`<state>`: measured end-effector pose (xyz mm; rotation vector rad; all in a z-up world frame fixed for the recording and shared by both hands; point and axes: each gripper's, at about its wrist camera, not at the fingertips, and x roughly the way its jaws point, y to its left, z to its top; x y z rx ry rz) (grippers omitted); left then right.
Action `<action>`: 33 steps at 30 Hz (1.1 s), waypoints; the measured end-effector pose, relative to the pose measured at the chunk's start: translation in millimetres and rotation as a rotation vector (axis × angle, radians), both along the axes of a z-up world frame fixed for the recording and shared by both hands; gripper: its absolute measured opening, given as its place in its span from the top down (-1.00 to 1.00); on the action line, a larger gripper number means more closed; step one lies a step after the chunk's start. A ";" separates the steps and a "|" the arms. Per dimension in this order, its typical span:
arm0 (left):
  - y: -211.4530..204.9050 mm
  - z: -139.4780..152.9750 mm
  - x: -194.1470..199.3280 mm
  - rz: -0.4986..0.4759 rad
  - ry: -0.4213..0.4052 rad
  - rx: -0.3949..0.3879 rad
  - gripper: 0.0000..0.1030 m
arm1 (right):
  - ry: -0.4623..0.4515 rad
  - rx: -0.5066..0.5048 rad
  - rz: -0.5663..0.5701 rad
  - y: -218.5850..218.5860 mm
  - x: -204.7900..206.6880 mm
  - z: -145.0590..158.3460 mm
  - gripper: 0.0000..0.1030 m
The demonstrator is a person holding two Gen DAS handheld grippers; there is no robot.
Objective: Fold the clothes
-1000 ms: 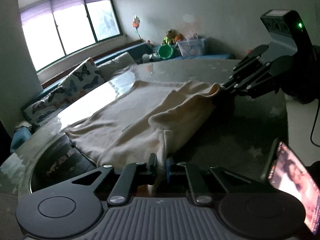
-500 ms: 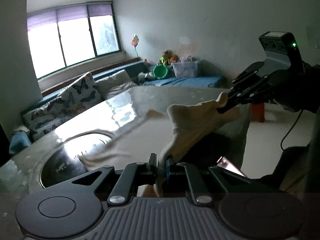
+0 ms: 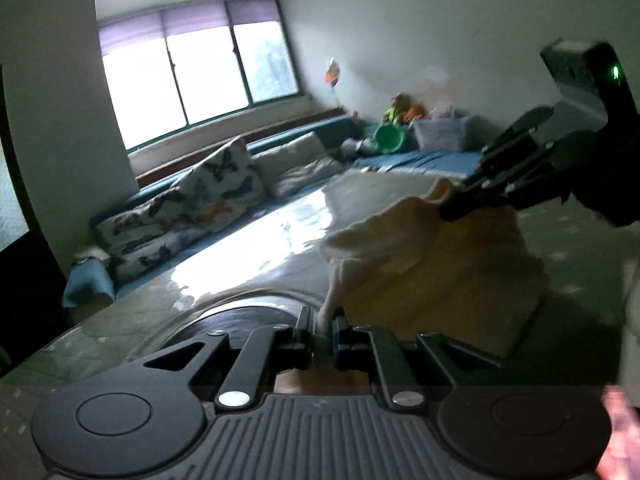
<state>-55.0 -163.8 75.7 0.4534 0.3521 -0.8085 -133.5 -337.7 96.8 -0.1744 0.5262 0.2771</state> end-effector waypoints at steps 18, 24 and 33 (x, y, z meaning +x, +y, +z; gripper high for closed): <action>-16.6 -57.4 64.8 0.187 0.141 0.046 0.36 | 0.130 0.144 -0.234 -60.3 37.3 -62.0 0.50; -2.8 -45.1 65.3 0.267 0.135 0.010 0.12 | 0.153 0.149 -0.275 -76.2 27.9 -73.7 0.49; -7.7 -12.8 15.1 0.156 0.115 -0.081 0.12 | 0.147 0.100 -0.309 -69.3 34.8 -78.2 0.35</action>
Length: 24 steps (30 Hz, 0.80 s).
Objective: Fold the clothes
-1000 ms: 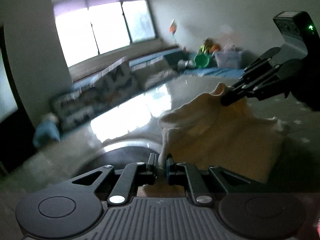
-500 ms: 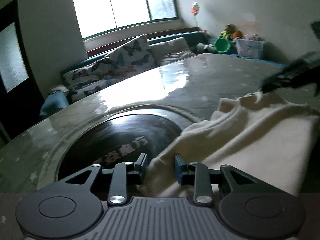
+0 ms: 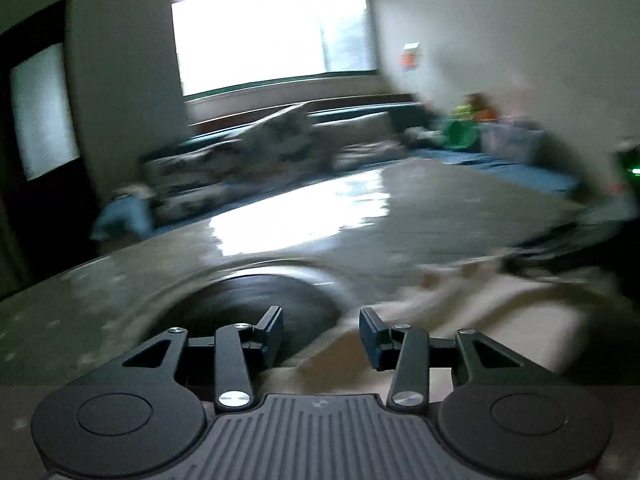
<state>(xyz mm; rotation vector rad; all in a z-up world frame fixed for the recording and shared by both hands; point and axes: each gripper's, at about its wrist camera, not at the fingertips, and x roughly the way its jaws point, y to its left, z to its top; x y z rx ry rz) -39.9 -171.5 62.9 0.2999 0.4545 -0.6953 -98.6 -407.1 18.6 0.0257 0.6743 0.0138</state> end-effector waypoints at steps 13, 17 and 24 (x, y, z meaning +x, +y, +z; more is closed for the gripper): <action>-43.7 -29.1 -66.0 -0.367 0.093 0.021 0.24 | -0.003 -0.058 0.189 39.4 23.9 15.2 0.36; -43.4 -38.6 -68.2 -0.385 0.131 0.047 0.24 | 0.020 -0.115 0.165 43.5 43.0 3.2 0.36; -40.7 -41.0 -72.9 -0.399 0.148 0.038 0.24 | 0.026 -0.070 0.115 32.6 49.9 13.1 0.36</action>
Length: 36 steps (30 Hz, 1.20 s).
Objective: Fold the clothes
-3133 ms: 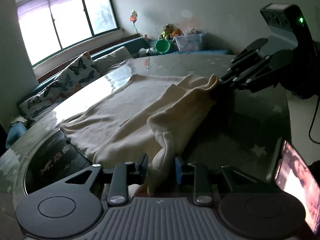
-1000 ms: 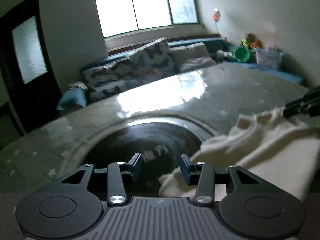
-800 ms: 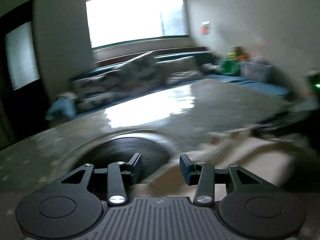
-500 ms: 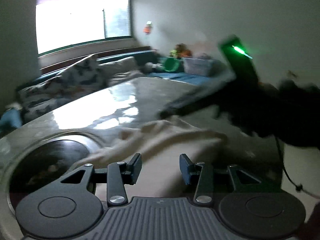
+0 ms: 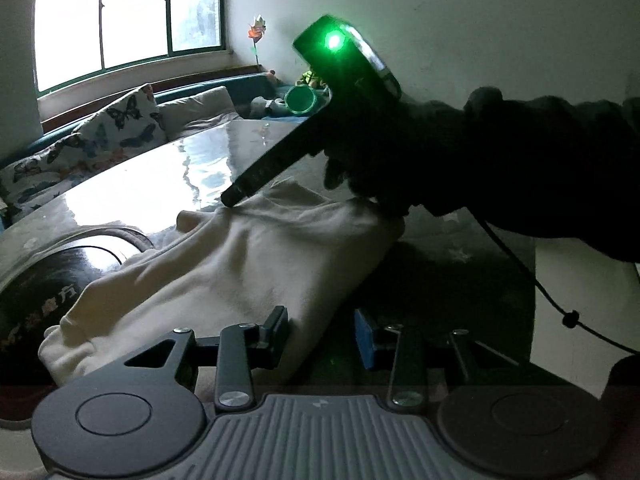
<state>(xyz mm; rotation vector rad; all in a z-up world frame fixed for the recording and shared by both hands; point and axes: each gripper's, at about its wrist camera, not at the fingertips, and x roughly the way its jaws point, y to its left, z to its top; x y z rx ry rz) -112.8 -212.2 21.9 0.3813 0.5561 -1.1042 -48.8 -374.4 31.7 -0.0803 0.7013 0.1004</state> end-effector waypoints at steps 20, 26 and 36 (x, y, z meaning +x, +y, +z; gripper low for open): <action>7.5 -5.6 2.7 0.011 0.024 -0.026 0.22 | 0.058 -0.064 0.089 63.3 28.4 -4.4 0.07; 6.8 -6.8 1.7 0.013 0.016 -0.034 0.21 | 0.029 -0.006 0.150 67.4 12.2 14.1 0.07; 8.1 -8.2 -0.7 0.016 0.019 -0.044 0.22 | 0.061 -0.104 0.217 110.1 30.3 -7.6 -0.07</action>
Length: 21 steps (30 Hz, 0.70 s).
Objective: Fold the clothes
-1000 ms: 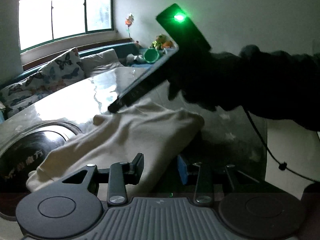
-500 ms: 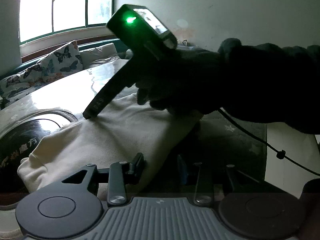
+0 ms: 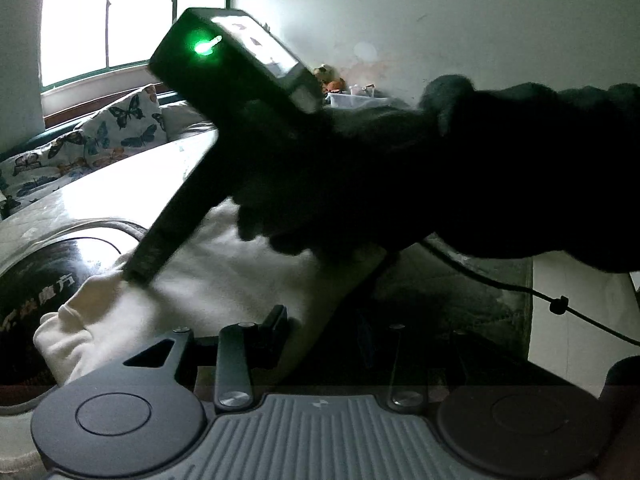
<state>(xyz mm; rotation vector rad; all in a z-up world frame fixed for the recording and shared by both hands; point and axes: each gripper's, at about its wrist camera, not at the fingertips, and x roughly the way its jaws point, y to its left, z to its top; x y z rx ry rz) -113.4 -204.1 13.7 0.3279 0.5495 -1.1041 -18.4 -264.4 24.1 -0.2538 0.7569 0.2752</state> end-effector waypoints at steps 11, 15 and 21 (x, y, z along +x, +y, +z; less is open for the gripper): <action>21.3 16.6 6.7 0.069 0.032 -0.060 0.21 | -0.078 0.127 -0.096 -46.9 -31.5 34.8 -0.06; 42.1 25.8 20.8 0.185 0.027 -0.111 0.20 | -0.101 0.152 -0.137 -69.6 -65.9 38.6 0.02; 52.6 27.0 49.5 0.325 0.044 -0.104 0.24 | -0.106 0.185 -0.112 -67.2 -113.3 25.7 0.23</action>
